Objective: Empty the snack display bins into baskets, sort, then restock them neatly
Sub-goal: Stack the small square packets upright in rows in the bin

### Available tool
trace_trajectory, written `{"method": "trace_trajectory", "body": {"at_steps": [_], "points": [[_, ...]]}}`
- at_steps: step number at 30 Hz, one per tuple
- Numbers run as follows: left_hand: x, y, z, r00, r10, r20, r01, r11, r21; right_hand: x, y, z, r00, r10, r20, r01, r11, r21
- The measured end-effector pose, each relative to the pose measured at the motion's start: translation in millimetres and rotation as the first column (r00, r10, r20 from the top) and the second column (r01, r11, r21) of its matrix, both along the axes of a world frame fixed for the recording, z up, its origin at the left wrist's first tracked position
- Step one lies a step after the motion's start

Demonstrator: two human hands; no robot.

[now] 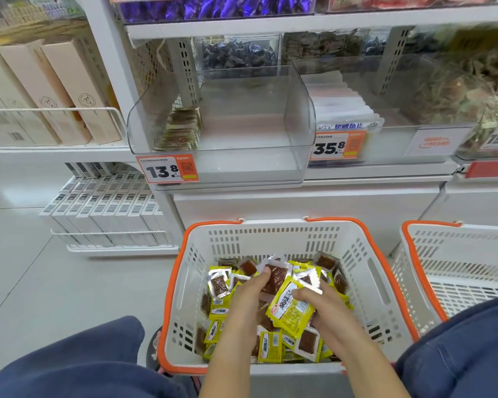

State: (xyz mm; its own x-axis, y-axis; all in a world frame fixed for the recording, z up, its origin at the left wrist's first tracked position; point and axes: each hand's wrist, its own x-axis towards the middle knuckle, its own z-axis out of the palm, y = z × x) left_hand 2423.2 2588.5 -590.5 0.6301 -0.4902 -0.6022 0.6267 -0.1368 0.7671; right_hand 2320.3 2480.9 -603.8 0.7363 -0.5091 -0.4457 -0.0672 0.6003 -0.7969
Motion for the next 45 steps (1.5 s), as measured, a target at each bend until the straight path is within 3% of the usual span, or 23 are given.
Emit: {"method": "trace_trajectory", "body": {"at_steps": [2, 6, 8, 10, 13, 16, 19, 23, 27, 30, 35, 38, 42, 45], "points": [[1.7, 1.8, -3.5, 0.999, 0.036, 0.038, -0.032, 0.993, -0.118, -1.3, 1.0, -0.4, 0.999, 0.039, -0.011, -0.039, 0.999, 0.029], [8.7, 5.0, -4.3, 0.949, 0.297, 0.106, -0.268, 0.936, -0.229, -3.0, -1.0, 2.4, 0.999, -0.013, -0.039, 0.016, 0.998, 0.055], [13.7, 8.8, -6.3, 0.936, 0.284, 0.209, -0.261, 0.956, -0.132, -3.6, -5.4, 4.5, 0.998, -0.054, -0.028, 0.055, 0.998, 0.027], [12.2, 9.5, -8.7, 0.919, 0.169, 0.355, -0.203, 0.977, 0.061, -4.0, -7.2, 5.8, 0.993, -0.115, 0.001, 0.115, 0.993, 0.004], [-2.0, 4.9, -5.8, 0.893, 0.000, 0.450, -0.129, 0.958, 0.254, -3.0, -0.5, 10.4, 0.964, -0.266, -0.007, 0.260, 0.947, -0.190], [-10.0, 0.5, 1.5, 0.954, -0.125, 0.274, 0.047, 0.960, 0.275, -1.6, 8.1, 16.2, 0.944, -0.323, 0.062, 0.321, 0.860, -0.397], [-12.1, -0.5, 11.2, 0.995, -0.093, 0.028, 0.086, 0.979, 0.184, 3.5, 18.6, 15.7, 0.988, -0.146, 0.058, 0.155, 0.852, -0.501], [-10.5, 6.4, 11.0, 0.994, -0.083, -0.074, 0.086, 0.995, 0.041, 3.3, 23.4, 8.6, 0.996, 0.059, -0.067, -0.088, 0.761, -0.642], [-8.7, 9.8, 5.1, 0.991, -0.048, -0.122, 0.046, 0.999, -0.019, 4.3, 21.7, 13.9, 0.996, 0.091, -0.018, -0.086, 0.829, -0.552], [-8.0, 8.8, 2.2, 0.994, -0.010, -0.110, 0.009, 1.000, -0.009, 4.2, 18.2, 18.4, 0.998, -0.056, 0.015, 0.057, 0.907, -0.418], [-13.2, -1.0, 12.6, 0.997, 0.067, 0.042, -0.068, 0.997, 0.043, 3.9, 10.8, 5.0, 0.951, -0.297, -0.089, 0.280, 0.945, -0.168], [-19.9, -5.0, 14.6, 0.995, 0.046, 0.091, -0.048, 0.999, 0.013, 4.8, 11.2, 5.1, 0.939, -0.342, -0.041, 0.341, 0.940, -0.032], [-30.0, -14.0, 15.1, 0.998, 0.055, 0.027, -0.052, 0.994, -0.093, 4.7, 13.7, 0.6, 0.911, -0.411, -0.028, 0.412, 0.902, 0.129], [-43.3, -18.0, 2.8, 0.996, 0.032, 0.087, -0.017, 0.987, -0.157, 5.5, 17.5, 1.6, 0.879, -0.475, -0.029, 0.469, 0.855, 0.221]]}}
